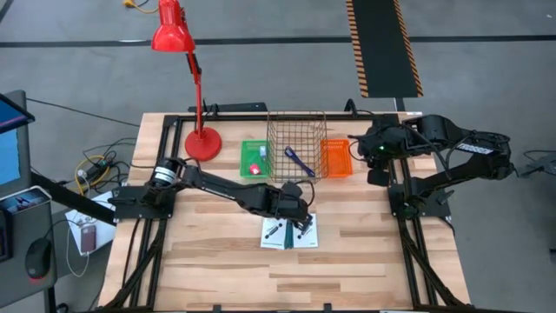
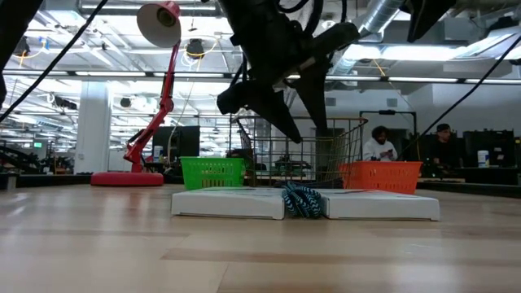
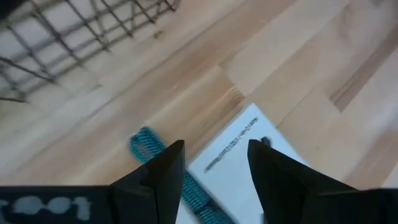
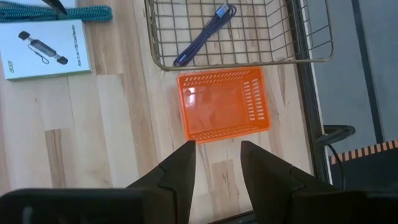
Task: Pick and place items into bin
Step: Put the blue charger cable into the gold wire bin
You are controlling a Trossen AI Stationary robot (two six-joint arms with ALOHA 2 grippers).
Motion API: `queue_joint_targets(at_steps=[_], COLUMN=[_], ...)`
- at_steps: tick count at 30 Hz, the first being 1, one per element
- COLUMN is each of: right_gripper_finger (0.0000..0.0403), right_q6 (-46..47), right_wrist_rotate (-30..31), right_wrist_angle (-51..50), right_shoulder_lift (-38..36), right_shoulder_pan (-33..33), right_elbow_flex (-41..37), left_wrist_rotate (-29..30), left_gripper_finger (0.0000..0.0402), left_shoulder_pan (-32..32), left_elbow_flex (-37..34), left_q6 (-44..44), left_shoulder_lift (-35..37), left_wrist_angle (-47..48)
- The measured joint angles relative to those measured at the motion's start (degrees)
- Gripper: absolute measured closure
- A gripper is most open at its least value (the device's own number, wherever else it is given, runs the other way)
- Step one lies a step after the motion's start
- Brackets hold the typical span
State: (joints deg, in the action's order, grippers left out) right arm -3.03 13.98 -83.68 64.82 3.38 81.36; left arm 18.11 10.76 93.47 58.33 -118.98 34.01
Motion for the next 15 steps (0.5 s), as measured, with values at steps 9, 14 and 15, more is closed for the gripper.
queue_joint_targets(at_steps=[9,14,15], right_gripper_finger=[0.0282,0.0282,0.0282], right_q6=[0.0,-1.4,-1.5], right_wrist_rotate=[0.0,0.0,0.0], right_wrist_angle=[-1.8,-2.2,-2.2], right_shoulder_lift=[0.0,0.0,0.0], right_shoulder_pan=[0.0,0.0,0.0], right_elbow_flex=[0.0,0.0,0.0], left_wrist_rotate=[-0.3,-1.6,-1.7], left_gripper_finger=[0.0237,0.0237,0.0237], left_shoulder_pan=[0.2,0.2,0.2], left_elbow_flex=[0.0,0.0,-0.1], left_q6=[5.4,6.1,6.4], left_shoulder_lift=[-3.6,-5.4,-5.5], left_wrist_angle=[-2.7,-2.6,-2.1])
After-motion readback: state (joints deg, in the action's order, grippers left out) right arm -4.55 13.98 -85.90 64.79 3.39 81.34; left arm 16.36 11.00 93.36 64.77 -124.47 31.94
